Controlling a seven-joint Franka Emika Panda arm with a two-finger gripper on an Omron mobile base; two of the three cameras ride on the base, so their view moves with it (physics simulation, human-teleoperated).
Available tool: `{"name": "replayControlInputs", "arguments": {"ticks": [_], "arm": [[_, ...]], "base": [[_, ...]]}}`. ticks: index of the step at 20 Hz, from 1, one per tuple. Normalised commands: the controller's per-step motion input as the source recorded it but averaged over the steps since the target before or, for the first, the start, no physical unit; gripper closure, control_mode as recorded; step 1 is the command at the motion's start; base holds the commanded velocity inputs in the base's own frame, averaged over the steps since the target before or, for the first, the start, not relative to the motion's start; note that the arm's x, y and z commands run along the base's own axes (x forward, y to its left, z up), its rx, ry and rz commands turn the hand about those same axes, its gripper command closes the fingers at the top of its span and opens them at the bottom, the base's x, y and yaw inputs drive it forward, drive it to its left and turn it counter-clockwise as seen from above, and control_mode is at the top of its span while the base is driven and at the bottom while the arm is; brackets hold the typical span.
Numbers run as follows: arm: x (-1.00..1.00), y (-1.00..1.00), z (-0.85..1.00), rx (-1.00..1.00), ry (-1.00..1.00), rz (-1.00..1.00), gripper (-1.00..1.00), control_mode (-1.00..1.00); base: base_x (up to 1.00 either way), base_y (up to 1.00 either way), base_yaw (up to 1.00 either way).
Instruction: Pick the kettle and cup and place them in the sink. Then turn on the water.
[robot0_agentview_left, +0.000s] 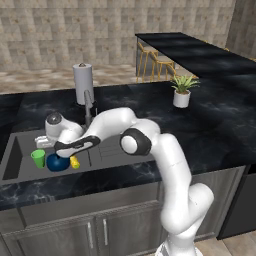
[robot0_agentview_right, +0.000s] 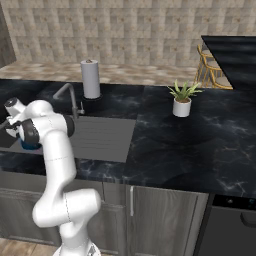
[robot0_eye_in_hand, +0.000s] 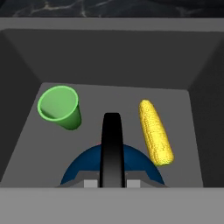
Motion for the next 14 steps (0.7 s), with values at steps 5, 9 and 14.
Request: {"name": "replayControlInputs", "arguments": {"ticks": [5,9,14], "arm": [[0.12,0.00,-0.20,0.00,0.00,0.00,1.00,-1.00],[0.15,0.00,-0.25,0.00,0.00,0.00,1.00,-1.00],[0.20,0.00,-0.29,0.00,0.00,0.00,1.00,-1.00]], "base": [[0.00,0.00,0.00],[0.00,0.00,0.00],[0.00,0.00,0.00]]}}
